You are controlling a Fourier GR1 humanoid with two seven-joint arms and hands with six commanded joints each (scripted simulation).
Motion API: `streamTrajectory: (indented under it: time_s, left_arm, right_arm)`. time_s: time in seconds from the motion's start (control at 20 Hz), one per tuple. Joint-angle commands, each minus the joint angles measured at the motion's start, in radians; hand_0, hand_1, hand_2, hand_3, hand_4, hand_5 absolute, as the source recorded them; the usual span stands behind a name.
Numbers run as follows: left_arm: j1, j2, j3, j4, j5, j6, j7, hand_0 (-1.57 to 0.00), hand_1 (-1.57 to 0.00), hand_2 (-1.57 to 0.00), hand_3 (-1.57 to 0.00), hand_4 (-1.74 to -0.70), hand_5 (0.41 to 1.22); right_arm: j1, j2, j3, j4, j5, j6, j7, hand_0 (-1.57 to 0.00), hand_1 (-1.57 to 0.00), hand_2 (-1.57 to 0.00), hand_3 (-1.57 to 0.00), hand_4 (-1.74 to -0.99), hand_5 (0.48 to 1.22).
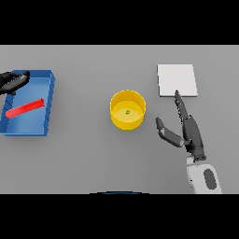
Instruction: Pick up the red beaker and tilt it to pour out 1 green nut into yellow bowl. Pick up the yellow bowl and place it on the metallic measuring scale.
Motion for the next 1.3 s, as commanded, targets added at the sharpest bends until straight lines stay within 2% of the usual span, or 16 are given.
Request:
streamTrajectory:
  time_s: [0.0, 0.15, 0.3, 0.4, 0.45, 0.55, 0.65, 0.8, 0.9, 1.05, 1.25]
  left_arm:
    - [-0.007, 0.001, -0.014, 0.002, -0.017, -0.01, 0.0, -0.41, -0.36, -0.34, -0.29, -0.76, 0.651]
    - [-0.024, -0.025, -0.03, 0.039, -0.051, 0.009, -0.004, -0.21, -0.18, -0.18, -0.15, -0.73, 0.647]
    - [-0.038, -0.037, -0.027, 0.064, -0.068, 0.032, -0.019, -0.11, -0.09, -0.09, -0.08, -0.71, 0.647]
    - [-0.039, -0.041, -0.022, 0.06, -0.074, 0.058, -0.041, -0.07, -0.06, -0.06, -0.05, -0.71, 0.658]
    - [-0.03, -0.043, -0.019, 0.043, -0.076, 0.077, -0.065, -0.05, -0.05, -0.05, -0.04, -0.71, 0.663]
    - [-0.027, -0.031, 0.001, 0.048, -0.063, 0.081, -0.084, -0.03, -0.03, -0.03, -0.02, -0.71, 0.679]
    - [-0.027, -0.036, -0.005, 0.05, -0.071, 0.09, -0.085, -0.02, -0.02, -0.02, -0.01, -0.71, 0.689]
    - [-0.033, -0.036, 0.012, 0.05, -0.056, 0.081, -0.118, -0.01, -0.01, -0.01, -0.01, -0.72, 0.67]
    - [-0.026, -0.052, 0.008, 0.048, -0.049, 0.083, -0.118, -0.01, -0.01, -0.01, 0.0, -0.72, 0.664]
    - [-0.017, -0.051, 0.002, 0.044, -0.051, 0.082, -0.119, 0.0, 0.0, 0.0, 0.0, -0.71, 0.669]
    - [-0.002, -0.046, 0.003, 0.019, -0.04, 0.084, -0.119, 0.0, 0.0, 0.0, 0.0, -0.71, 0.682]
  right_arm:
    - [-0.005, 0.001, -0.002, 0.003, -0.007, 0.004, -0.003, 0.0, 0.0, 0.0, 0.0, -1.145, 0.685]
    - [0.003, -0.002, 0.002, -0.006, 0.005, 0.0, 0.011, 0.0, 0.0, 0.0, 0.0, -1.16, 0.688]
    - [0.012, -0.003, 0.0, -0.014, 0.004, -0.002, 0.006, 0.0, 0.0, 0.0, 0.0, -1.176, 0.688]
    - [0.0, -0.003, 0.01, -0.014, 0.041, -0.021, 0.063, 0.0, 0.0, 0.0, 0.0, -1.175, 0.672]
    - [-0.001, -0.013, 0.031, -0.029, 0.073, -0.02, 0.07, 0.0, 0.0, 0.0, 0.0, -1.163, 0.677]
    - [-0.018, -0.049, 0.042, -0.027, 0.082, 0.018, 0.051, 0.0, 0.0, 0.0, 0.0, -1.132, 0.703]
    - [-0.065, -0.102, 0.073, -0.013, 0.119, 0.074, 0.045, 0.0, 0.0, 0.0, 0.0, -1.153, 0.728]
    - [-0.168, -0.202, 0.149, 0.022, 0.255, 0.148, 0.098, 0.0, 0.0, 0.0, 0.0, -1.204, 0.708]
    - [-0.254, -0.26, 0.214, 0.04, 0.345, 0.203, 0.095, 0.0, 0.0, 0.0, 0.0, -1.22, 0.701]
    - [-0.363, -0.328, 0.312, 0.097, 0.468, 0.256, 0.024, 0.0, 0.0, 0.0, 0.0, -1.232, 0.702]
    - [-0.477, -0.359, 0.407, 0.166, 0.553, 0.341, -0.013, 0.0, 0.0, 0.0, 0.0, -1.213, 0.705]
